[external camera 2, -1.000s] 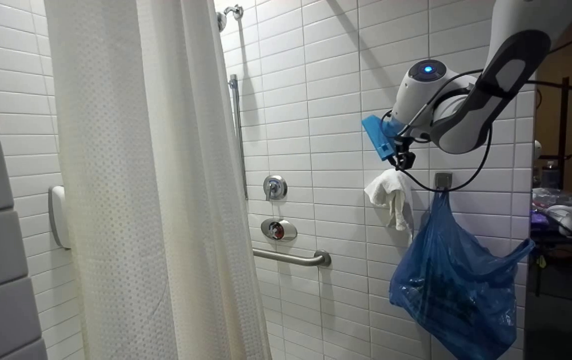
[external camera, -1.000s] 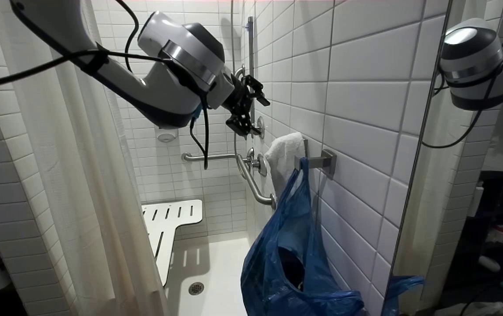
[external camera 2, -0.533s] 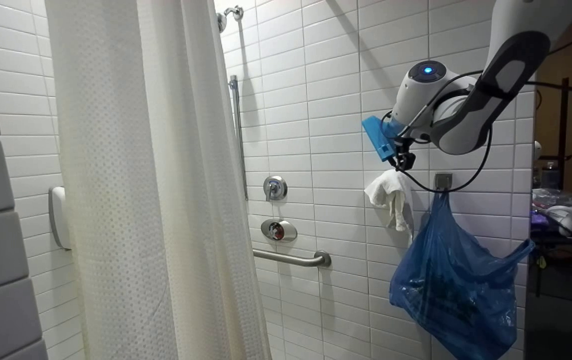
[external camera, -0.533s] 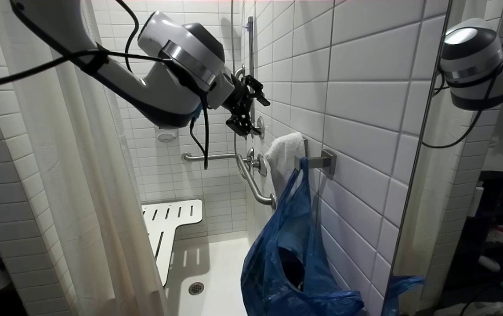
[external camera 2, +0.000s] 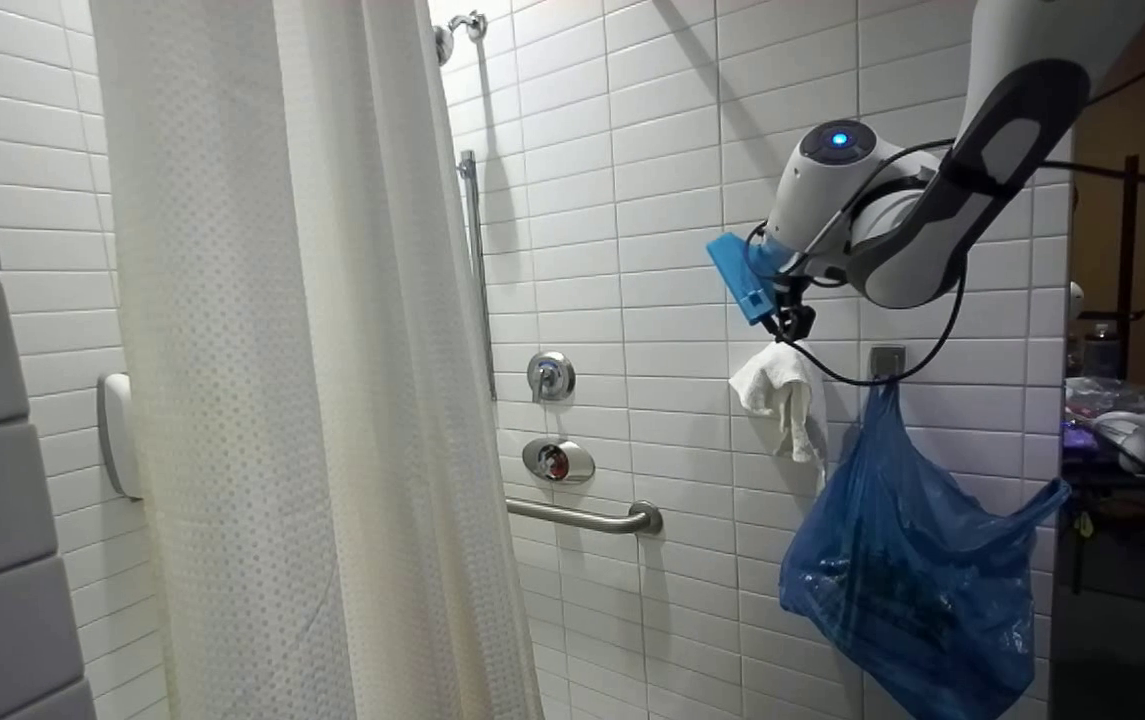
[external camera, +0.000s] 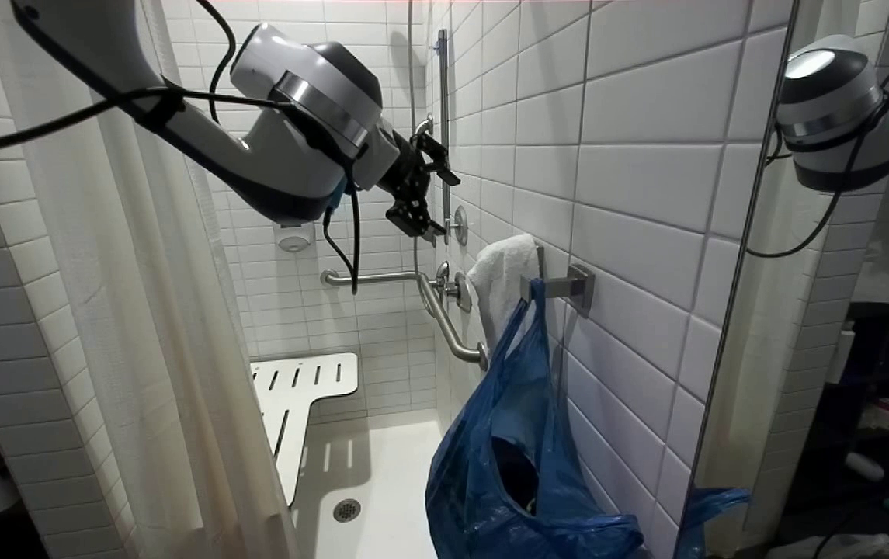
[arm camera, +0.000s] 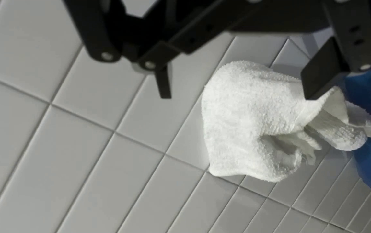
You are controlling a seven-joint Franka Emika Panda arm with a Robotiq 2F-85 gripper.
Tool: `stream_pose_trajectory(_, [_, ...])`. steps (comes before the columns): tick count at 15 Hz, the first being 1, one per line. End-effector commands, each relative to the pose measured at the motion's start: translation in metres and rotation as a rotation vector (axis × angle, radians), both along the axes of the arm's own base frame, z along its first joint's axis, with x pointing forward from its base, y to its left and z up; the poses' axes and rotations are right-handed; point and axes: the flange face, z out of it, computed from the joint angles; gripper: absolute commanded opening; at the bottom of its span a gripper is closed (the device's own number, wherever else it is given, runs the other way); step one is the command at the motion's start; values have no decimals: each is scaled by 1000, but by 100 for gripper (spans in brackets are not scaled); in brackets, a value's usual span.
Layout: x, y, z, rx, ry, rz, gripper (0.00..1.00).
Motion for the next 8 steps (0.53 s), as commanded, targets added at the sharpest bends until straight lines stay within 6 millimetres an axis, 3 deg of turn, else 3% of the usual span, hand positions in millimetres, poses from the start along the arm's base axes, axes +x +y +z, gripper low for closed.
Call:
stream_pose_trajectory(1, [6,24,1,-44,24,17,100])
stream_pose_trajectory(4, [16,31,-5,-58,55,-5,100])
stream_pose_trajectory(8, [23,38,-27,-65,125,-38,100])
